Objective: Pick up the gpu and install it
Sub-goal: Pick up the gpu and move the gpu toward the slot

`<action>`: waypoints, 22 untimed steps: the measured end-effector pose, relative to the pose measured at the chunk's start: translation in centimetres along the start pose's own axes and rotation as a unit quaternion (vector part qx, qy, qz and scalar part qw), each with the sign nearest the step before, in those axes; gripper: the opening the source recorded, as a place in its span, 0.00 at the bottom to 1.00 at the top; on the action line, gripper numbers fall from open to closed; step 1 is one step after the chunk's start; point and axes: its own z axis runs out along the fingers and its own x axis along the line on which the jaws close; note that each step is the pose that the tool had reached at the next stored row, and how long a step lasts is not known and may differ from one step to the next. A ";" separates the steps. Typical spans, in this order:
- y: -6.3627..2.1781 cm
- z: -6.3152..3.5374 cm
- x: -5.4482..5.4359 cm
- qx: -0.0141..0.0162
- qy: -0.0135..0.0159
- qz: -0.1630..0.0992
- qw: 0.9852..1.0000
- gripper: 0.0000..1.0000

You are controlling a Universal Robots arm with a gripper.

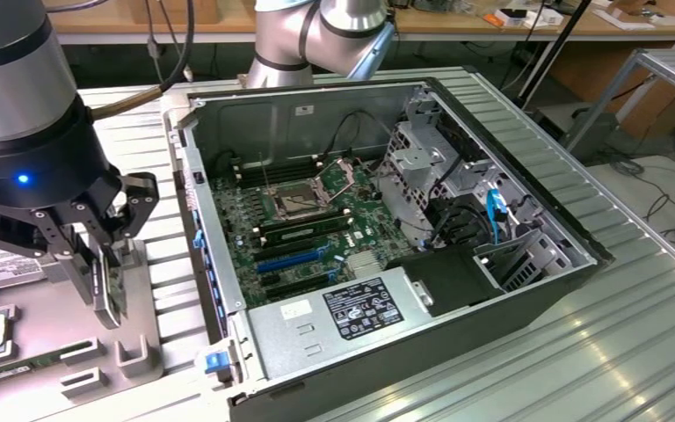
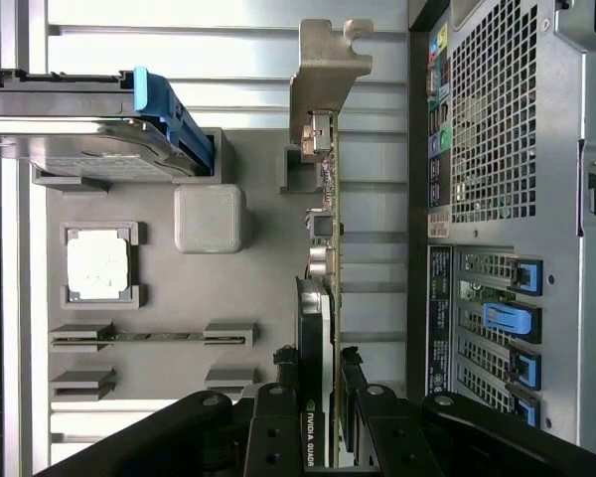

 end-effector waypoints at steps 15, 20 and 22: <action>0.08 -1.94 -0.1 0.000 0.000 0.000 1.000 0.27; 0.12 -2.60 -0.1 0.000 0.000 0.000 1.000 0.27; 0.13 -3.05 -0.1 0.000 0.000 0.000 1.000 0.27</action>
